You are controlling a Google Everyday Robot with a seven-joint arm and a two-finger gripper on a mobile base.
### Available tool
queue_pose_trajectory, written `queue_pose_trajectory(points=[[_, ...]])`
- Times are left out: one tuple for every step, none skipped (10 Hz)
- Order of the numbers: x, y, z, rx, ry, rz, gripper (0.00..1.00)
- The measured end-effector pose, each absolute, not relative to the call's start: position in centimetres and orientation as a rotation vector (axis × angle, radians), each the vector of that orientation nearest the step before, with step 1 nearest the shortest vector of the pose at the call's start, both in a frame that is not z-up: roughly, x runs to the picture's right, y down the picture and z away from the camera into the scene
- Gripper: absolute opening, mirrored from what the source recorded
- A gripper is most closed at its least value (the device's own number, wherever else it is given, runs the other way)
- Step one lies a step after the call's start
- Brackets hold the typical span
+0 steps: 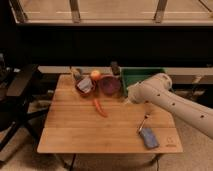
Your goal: Place banana in tray
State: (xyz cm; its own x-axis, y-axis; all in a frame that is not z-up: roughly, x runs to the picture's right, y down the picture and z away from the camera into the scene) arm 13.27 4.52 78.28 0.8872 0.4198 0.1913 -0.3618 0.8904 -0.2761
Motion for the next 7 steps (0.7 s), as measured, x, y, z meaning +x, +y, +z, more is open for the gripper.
queue_pose_trajectory(points=[[12.2, 3.3, 78.9, -0.214, -0.285, 0.422, 0.65], [11.2, 2.2, 79.4, -0.199, -0.314, 0.434, 0.65], [9.5, 0.6, 80.1, -0.175, -0.359, 0.448, 0.65], [8.3, -0.6, 80.7, -0.154, -0.402, 0.471, 0.65], [7.4, -1.5, 81.0, -0.135, -0.447, 0.502, 0.65], [6.5, -2.0, 81.4, -0.129, -0.487, 0.533, 0.65], [4.8, -2.4, 82.0, -0.138, -0.534, 0.565, 0.65]])
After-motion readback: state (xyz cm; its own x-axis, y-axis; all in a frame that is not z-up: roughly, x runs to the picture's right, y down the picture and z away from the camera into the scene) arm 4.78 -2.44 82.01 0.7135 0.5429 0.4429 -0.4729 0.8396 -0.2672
